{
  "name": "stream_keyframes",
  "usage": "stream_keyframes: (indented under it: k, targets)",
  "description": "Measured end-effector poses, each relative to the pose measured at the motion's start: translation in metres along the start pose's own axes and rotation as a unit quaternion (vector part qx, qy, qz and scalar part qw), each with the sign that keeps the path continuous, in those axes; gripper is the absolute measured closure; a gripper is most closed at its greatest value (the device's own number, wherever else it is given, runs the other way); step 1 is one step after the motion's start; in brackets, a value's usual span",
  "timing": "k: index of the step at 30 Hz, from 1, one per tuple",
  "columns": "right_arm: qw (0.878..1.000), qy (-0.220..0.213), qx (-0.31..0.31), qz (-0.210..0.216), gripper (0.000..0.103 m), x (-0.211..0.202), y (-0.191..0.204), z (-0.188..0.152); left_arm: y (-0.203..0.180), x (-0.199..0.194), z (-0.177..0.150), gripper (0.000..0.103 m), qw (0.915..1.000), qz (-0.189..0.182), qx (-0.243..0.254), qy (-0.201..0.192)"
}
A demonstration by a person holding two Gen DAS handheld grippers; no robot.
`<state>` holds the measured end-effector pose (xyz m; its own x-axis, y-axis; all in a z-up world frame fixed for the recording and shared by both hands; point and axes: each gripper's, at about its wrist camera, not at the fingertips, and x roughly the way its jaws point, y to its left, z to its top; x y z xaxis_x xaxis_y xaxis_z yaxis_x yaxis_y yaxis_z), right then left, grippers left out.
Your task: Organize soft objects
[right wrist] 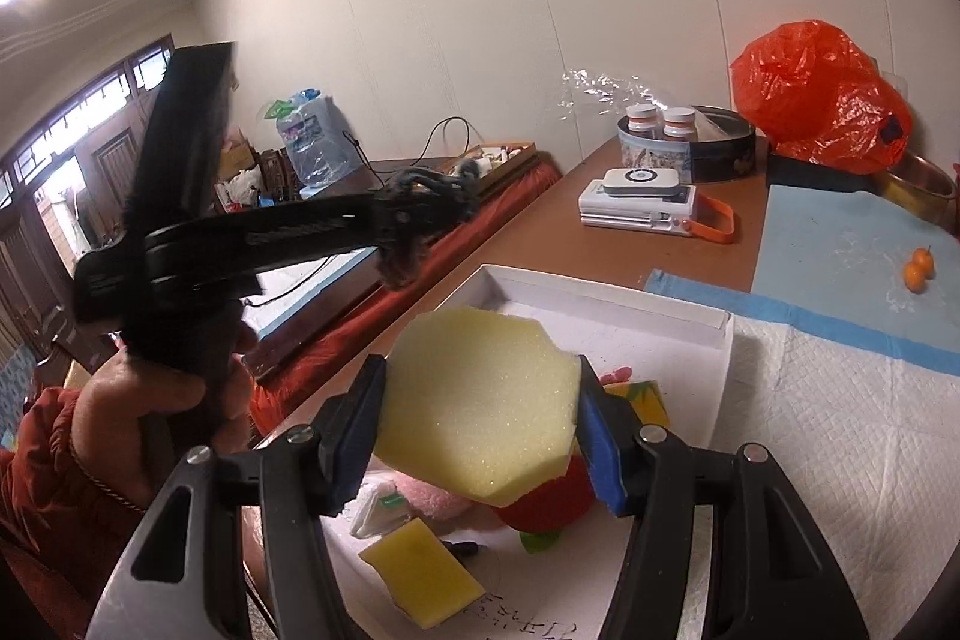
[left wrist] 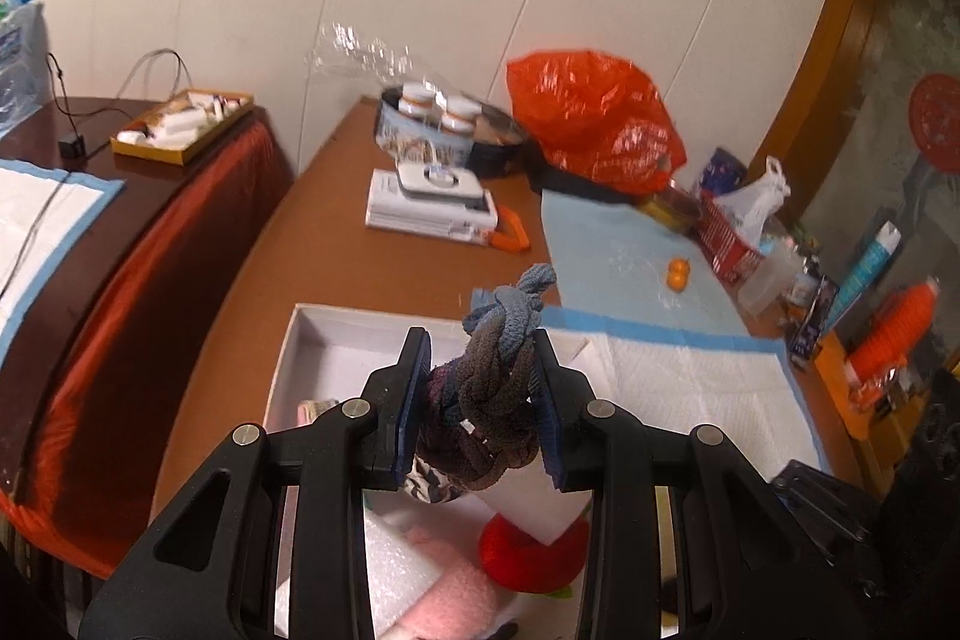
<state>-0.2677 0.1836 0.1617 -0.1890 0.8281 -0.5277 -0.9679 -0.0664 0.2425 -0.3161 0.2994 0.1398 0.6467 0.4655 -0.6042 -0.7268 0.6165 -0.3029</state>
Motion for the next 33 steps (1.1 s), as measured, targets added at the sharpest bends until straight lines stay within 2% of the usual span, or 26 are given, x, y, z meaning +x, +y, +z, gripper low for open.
stream_keyframes:
  k: [5, 6, 8, 9, 10, 11, 13, 19, 24, 29, 33]
  targets:
    - [1.0, 0.019, -0.011, -0.01, 0.041, 0.018, 0.009, -0.003, 0.021, 0.032, -0.007, 0.068, 0.998, 0.02, -0.019, 0.057]
    - [1.0, 0.024, -0.013, -0.013, 0.04, 0.023, 0.011, -0.005, 0.024, 0.034, -0.009, 0.063, 0.9975, 0.019, -0.024, 0.063]
    - [0.999, 0.032, -0.015, -0.022, 0.035, 0.031, 0.013, -0.008, 0.031, 0.032, -0.012, 0.036, 0.9974, 0.017, -0.034, 0.062]
    - [0.999, 0.034, -0.015, -0.025, 0.031, 0.034, 0.014, -0.01, 0.032, 0.028, -0.012, 0.012, 0.9978, 0.021, -0.035, 0.052]
    - [0.999, 0.037, -0.015, -0.031, 0.017, 0.037, 0.014, -0.012, 0.032, 0.024, -0.012, 0.0, 0.9983, 0.025, -0.034, 0.042]
    - [0.999, 0.036, -0.014, -0.035, 0.008, 0.037, 0.014, -0.014, 0.032, 0.018, -0.01, 0.0, 0.9988, 0.026, -0.032, 0.027]
    - [0.999, 0.028, -0.012, -0.044, 0.0, 0.034, 0.014, -0.014, 0.032, 0.007, -0.009, 0.0, 0.999, 0.029, -0.032, 0.012]
    - [0.998, -0.015, -0.009, -0.068, 0.0, 0.018, 0.015, -0.011, 0.03, -0.021, -0.005, 0.0, 0.9986, 0.03, -0.037, -0.025]
    - [0.996, -0.054, -0.015, -0.062, 0.0, 0.001, 0.015, -0.006, 0.012, -0.058, -0.004, 0.0, 0.9959, 0.042, -0.036, -0.072]
    - [0.992, -0.113, -0.004, -0.053, 0.0, -0.029, 0.004, -0.003, -0.012, -0.088, -0.007, 0.0, 0.9931, 0.054, -0.03, -0.099]
    - [0.989, -0.14, 0.008, -0.038, 0.0, -0.054, -0.009, -0.003, -0.038, -0.104, -0.012, 0.0, 0.9893, 0.1, -0.015, -0.104]
